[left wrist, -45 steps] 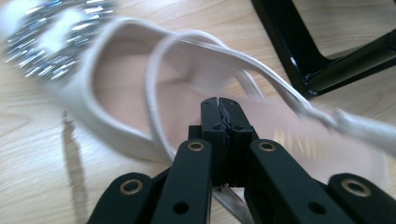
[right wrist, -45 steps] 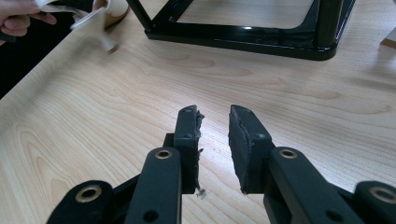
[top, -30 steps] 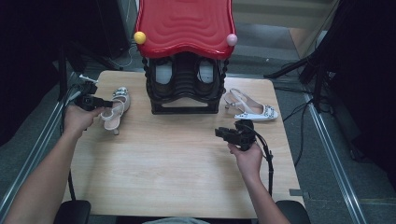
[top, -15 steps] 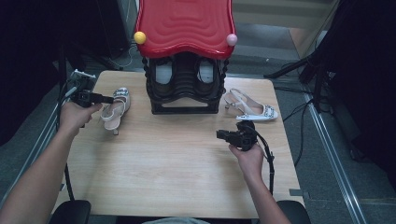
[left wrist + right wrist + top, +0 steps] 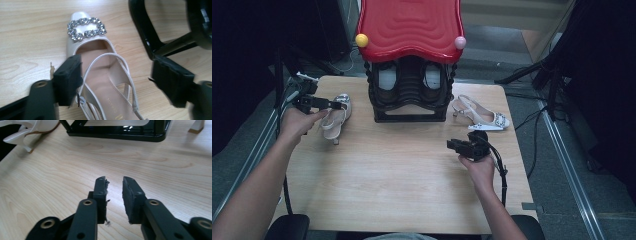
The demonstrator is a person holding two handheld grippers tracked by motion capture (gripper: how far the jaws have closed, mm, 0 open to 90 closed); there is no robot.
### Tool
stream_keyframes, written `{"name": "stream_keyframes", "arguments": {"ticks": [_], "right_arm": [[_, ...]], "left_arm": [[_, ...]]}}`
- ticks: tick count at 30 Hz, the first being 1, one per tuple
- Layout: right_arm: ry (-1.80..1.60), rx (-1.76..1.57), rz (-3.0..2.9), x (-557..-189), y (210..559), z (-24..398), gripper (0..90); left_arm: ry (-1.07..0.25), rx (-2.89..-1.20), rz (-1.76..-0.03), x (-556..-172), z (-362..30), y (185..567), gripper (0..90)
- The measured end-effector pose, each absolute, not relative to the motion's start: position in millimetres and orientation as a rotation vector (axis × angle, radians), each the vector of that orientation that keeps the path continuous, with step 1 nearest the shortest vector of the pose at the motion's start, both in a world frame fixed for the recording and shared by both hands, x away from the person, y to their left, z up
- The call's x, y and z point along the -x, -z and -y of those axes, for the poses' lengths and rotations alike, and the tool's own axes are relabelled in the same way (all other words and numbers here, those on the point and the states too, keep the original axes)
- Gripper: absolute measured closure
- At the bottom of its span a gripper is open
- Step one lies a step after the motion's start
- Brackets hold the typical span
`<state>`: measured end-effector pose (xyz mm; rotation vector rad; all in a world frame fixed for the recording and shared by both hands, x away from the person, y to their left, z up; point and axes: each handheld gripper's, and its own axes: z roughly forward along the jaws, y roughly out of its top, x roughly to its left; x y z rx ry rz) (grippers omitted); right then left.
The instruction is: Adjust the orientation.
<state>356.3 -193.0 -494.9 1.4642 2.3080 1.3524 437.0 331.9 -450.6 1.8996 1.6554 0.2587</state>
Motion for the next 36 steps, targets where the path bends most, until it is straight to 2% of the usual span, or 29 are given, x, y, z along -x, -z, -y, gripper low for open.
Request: {"name": "stream_keyframes", "arguments": {"ticks": [3,7,17,29,33,36], "right_arm": [[-1.365,-1.483,-2.293,-358,495,195,65.8],[-1.363,-1.491,-2.272,-362,494,201,60.3],[-1.367,-1.481,-2.225,-365,496,205,48.6],[-1.322,-1.439,-2.213,-363,500,203,48.2],[-1.304,-1.456,-2.199,-363,501,205,47.8],[-1.297,-1.458,-2.193,-363,501,205,47.8]], "left_arm": [[-0.202,-1.914,-1.674,-439,-331,456,11.5],[-0.191,-1.887,-1.664,-441,-332,462,6.3],[-0.218,-1.876,-1.732,-444,-328,487,6.8],[-0.188,-1.842,-1.797,-446,-327,510,6.7],[-0.217,-1.862,-1.822,-448,-320,511,7.7],[-0.229,-1.857,-1.840,-447,-322,510,14.3]]}}
